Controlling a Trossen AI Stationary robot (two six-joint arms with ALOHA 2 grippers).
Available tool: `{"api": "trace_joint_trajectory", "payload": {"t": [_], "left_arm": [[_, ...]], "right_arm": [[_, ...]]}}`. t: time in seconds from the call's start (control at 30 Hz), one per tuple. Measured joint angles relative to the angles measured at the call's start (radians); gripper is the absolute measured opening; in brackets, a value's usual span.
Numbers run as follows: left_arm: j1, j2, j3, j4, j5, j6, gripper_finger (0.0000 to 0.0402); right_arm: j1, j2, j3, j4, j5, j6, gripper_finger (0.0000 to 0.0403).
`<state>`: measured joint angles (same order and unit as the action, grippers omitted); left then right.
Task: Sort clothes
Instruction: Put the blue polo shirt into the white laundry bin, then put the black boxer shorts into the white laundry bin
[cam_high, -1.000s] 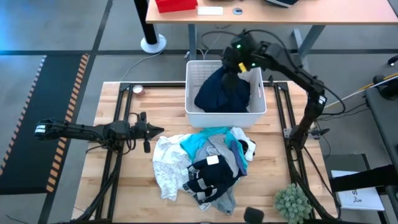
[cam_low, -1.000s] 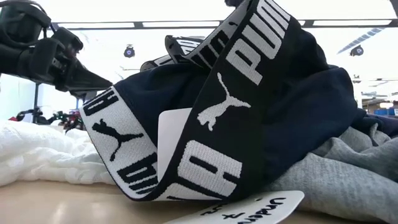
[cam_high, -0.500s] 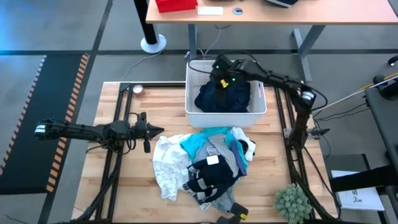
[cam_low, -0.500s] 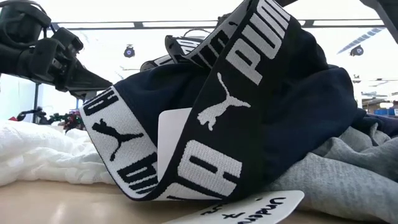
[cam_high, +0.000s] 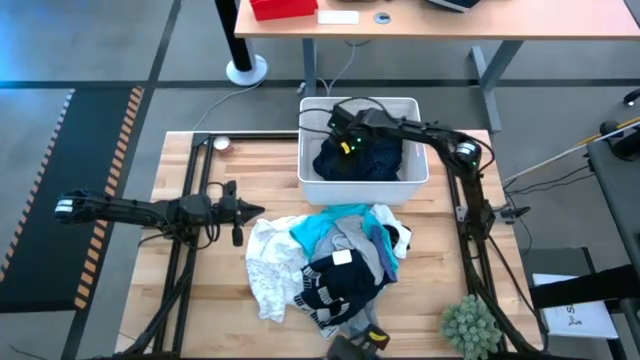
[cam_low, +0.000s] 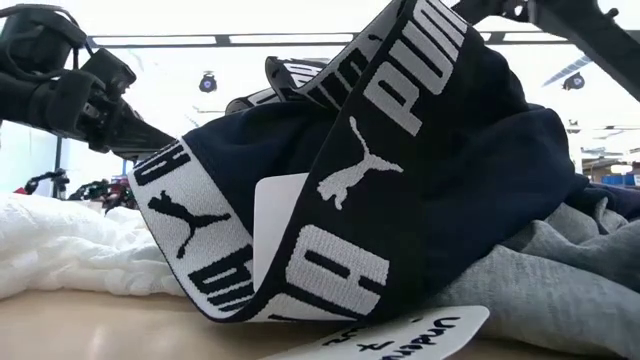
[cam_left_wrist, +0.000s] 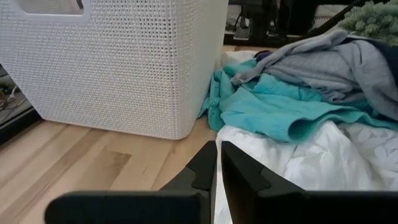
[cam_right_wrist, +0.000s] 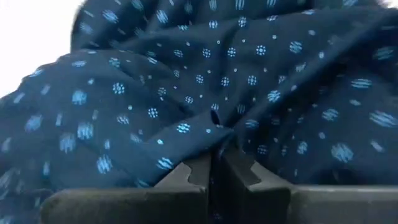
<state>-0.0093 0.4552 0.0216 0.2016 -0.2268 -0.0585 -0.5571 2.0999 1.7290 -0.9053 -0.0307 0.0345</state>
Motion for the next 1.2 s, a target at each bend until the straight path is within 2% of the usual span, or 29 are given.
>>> {"api": "trace_joint_trajectory", "payload": {"t": [0.2, 0.4, 0.57, 0.73, 1.0, 1.1, 1.2], "left_arm": [[0.000, 0.026, 0.000, 0.019, 0.000, 0.002, 0.0011], [0.000, 0.053, 0.000, 0.065, -0.001, 0.001, 0.0011], [0.000, 0.069, 0.000, 0.078, -0.039, -0.001, 0.0011], [0.001, 0.078, 0.000, 0.077, -0.119, -0.003, 0.0011], [0.001, 0.081, 0.000, 0.097, -0.125, 0.001, 0.0012], [0.001, 0.080, 0.000, 0.097, -0.124, 0.001, 0.0017], [-0.001, 0.080, 0.000, 0.099, -0.123, -0.003, 0.0025]], "right_arm": [[0.000, 0.072, 0.001, -0.015, 0.002, -0.004, 0.0000], [0.000, 0.056, 0.002, -0.085, 0.003, -0.053, 0.0020], [0.000, -0.040, 0.014, -0.120, 0.003, -0.064, 0.0062], [0.005, -0.163, 0.018, -0.114, 0.003, -0.063, 0.0125], [0.014, -0.357, 0.018, -0.116, -0.016, -0.061, 0.0234], [0.022, -0.429, 0.018, -0.122, -0.053, -0.053, 0.0246], [0.046, -0.508, 0.018, -0.133, -0.053, -0.060, 0.0222]]}}
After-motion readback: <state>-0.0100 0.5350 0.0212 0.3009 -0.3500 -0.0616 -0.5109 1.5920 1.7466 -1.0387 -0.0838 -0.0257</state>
